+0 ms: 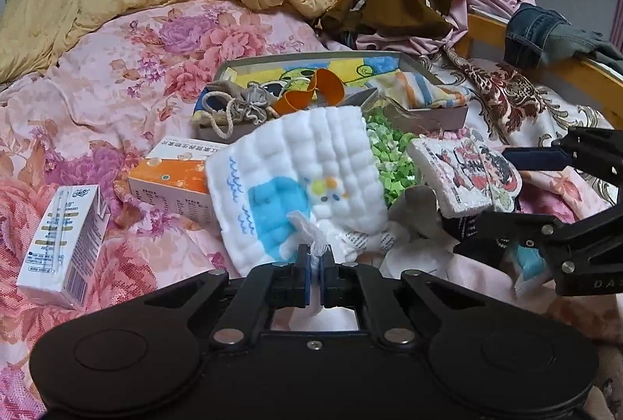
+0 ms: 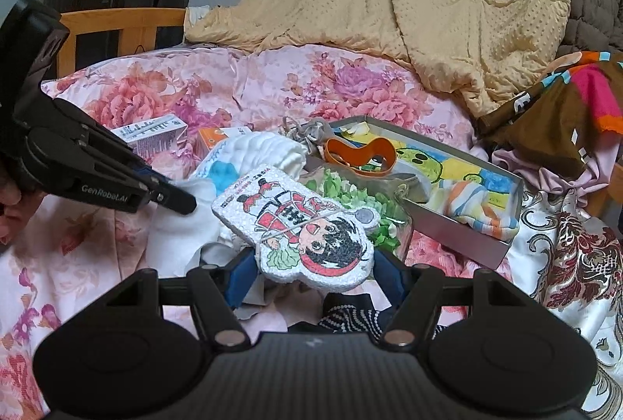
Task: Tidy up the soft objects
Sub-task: 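Carry the tissue with the left tool and the card with the right tool over the tray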
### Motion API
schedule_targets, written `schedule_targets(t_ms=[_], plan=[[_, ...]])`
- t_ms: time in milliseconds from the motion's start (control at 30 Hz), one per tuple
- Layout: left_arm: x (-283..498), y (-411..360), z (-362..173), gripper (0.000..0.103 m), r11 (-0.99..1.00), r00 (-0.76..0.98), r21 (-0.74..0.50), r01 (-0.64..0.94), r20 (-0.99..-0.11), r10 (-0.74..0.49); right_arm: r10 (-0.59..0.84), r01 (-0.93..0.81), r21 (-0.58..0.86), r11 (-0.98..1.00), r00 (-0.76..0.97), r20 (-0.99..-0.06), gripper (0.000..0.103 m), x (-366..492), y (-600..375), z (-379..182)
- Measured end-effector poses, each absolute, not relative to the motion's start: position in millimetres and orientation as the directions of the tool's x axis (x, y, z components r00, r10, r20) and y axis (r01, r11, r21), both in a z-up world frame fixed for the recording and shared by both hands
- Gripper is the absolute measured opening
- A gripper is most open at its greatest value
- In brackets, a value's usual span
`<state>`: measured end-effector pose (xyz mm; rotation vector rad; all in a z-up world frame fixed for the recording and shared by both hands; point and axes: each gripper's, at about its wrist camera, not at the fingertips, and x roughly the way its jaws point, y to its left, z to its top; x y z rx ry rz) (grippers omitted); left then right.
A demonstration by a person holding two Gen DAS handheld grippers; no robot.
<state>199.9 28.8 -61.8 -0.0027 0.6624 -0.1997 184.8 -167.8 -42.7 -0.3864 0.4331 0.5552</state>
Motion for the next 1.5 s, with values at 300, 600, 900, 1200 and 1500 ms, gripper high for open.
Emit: schedule_targets(t_ms=[300, 600, 900, 1200, 1500], plan=[[194, 29, -45, 0.002, 0.976, 0.816, -0.104, 0.19, -0.537, -0.216, 0.403, -0.537, -0.225, 0.813, 0.798, -0.449, 0.07, 185, -172, -40], [187, 29, -31, 0.002, 0.97, 0.841, -0.141, 0.199, -0.484, -0.243, 0.391, -0.507, -0.212, 0.836, 0.82, -0.418, 0.07, 186, -176, -36], [178, 30, -14, 0.002, 0.965, 0.868, -0.166, 0.205, -0.424, -0.258, 0.371, -0.469, -0.193, 0.862, 0.843, -0.39, 0.07, 187, -180, -34], [175, 32, 2, 0.002, 0.965, 0.893, -0.159, 0.208, -0.371, -0.254, 0.356, -0.451, -0.173, 0.876, 0.845, -0.4, 0.07, 191, -182, -36], [209, 28, 32, 0.002, 0.959, 0.912, -0.192, 0.209, -0.315, -0.262, 0.334, -0.415, -0.144, 0.898, 0.858, -0.391, 0.07, 225, -188, -22]])
